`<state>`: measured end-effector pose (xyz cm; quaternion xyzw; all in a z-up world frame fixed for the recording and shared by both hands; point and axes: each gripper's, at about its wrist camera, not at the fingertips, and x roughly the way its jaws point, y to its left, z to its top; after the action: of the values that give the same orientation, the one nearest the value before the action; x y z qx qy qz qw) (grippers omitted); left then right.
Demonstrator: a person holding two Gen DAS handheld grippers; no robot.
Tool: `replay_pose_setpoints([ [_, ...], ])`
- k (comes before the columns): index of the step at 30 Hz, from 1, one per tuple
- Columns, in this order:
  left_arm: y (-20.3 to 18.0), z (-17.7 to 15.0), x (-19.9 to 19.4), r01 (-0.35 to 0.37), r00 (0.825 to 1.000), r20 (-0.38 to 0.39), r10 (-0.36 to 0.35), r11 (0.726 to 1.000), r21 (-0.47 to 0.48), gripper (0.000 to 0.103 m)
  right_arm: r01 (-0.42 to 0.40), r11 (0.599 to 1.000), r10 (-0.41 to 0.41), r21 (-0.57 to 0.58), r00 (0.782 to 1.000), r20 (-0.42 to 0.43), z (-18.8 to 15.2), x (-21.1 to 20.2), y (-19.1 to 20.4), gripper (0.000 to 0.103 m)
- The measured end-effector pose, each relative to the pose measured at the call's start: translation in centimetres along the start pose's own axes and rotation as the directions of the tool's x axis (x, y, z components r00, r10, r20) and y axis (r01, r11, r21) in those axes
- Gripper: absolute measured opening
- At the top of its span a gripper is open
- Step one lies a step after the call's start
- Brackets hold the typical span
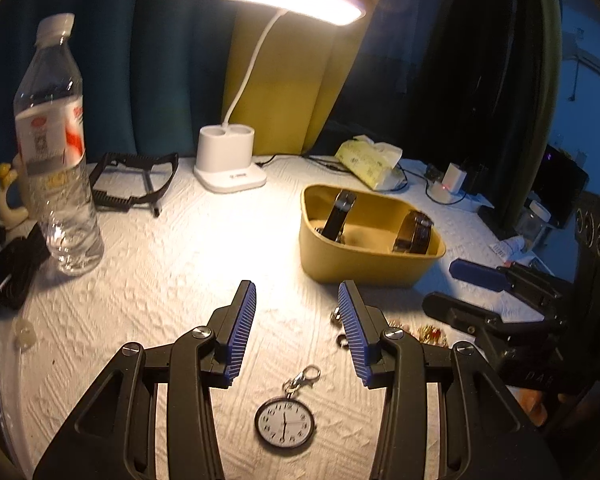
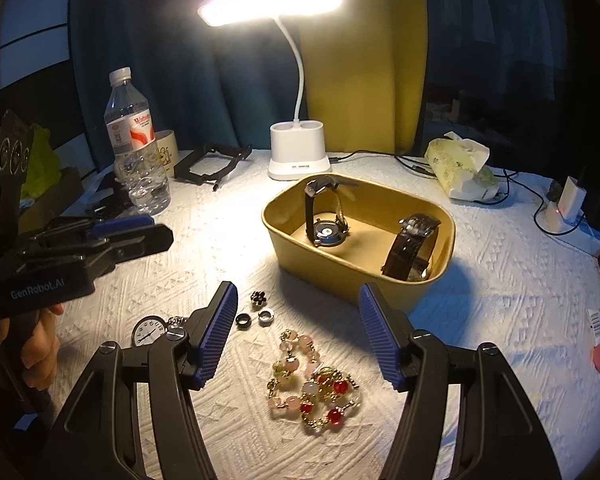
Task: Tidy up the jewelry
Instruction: 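Lift both open tools out of the tan box, then lower the left tool onto the silver pocket watch and close on it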
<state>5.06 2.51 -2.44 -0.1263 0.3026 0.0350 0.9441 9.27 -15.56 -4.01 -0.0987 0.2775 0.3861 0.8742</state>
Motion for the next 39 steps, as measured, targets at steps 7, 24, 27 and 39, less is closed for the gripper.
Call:
replay_pose_setpoints([
  [7, 1.1, -2.1, -0.3, -0.015, 0.999, -0.037, 0.014, 1.0, -0.02, 0.046, -0.017, 1.0, 0.017, -0.003, 1.0, -0.013, -0.7, 0.5, 0.9, 0.064],
  [24, -0.2, -5.0, 2.0, -0.027, 0.971, -0.236, 0.034, 0.999, 0.032, 0.046, -0.049, 0.998, 0.051, 0.032, 0.997, -0.053, -2.3, 1.1, -0.1, 0.064],
  [27, -1.0, -5.3, 2.6, -0.055, 0.964, -0.254, 0.074, 0.995, 0.083, 0.046, -0.047, 0.997, 0.05, 0.053, 0.997, -0.051, -2.4, 1.1, -0.9, 0.064],
  [39, -2.6, -5.6, 2.2, -0.11, 0.955, -0.253, 0.154, 0.978, 0.179, 0.045, -0.053, 0.995, 0.058, 0.079, 0.996, -0.063, -3.0, 1.6, -2.2, 0.064],
])
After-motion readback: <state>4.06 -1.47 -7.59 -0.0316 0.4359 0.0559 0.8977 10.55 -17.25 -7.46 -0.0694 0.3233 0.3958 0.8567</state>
